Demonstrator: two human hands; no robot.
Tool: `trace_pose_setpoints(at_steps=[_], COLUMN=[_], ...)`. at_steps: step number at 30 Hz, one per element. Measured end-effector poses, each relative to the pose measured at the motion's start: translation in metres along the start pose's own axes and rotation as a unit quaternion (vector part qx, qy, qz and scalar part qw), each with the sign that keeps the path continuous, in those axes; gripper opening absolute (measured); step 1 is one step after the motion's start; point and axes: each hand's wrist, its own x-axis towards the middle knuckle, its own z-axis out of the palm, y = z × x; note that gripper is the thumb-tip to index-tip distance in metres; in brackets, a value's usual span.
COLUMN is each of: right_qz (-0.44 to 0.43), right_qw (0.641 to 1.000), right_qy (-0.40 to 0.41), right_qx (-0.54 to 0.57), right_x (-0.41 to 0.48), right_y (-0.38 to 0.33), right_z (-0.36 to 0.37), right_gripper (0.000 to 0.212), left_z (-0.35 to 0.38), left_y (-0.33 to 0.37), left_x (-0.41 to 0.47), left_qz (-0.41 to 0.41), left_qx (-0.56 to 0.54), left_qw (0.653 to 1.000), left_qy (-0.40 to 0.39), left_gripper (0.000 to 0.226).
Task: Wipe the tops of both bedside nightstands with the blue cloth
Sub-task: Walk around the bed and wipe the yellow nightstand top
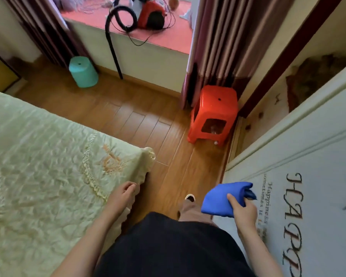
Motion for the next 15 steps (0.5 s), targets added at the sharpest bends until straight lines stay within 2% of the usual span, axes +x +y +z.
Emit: trace_pose_setpoints(at_steps=[4,9,12,15], right_qz=[-0.053,-0.093,-0.105,-0.116], right_qw=[0.991,0.963,0.944,0.929], right_qy=[-0.104,-0.232,-0.285,-0.315], right_qx=[-0.063,-0.102,-0.131,-0.157], right_x=[0.076,0.140,0.175,0.211], right_y=[-0.076,-0.161,-0.200,-0.234], right_z=[0.045,0.122,0.174,0.228], right_gripper=[0.012,0.008,0.005,0.010], left_z=[-0.008,-0.012,-0.017,-0.027], left_y=[0.010,0.030,0.038,0.047], left_x=[0.036,0.064,0.093,0.137], left_qz=[-0.093,-0.175,-0.218,-0.242], left_qx=[-0.048,-0.134,-0.189,-0.224], left_qw=[0.992,0.963,0.936,0.918], left_qy=[0.068,0.158,0.201,0.221], left_gripper=[0.019,0.024,0.021,0.024])
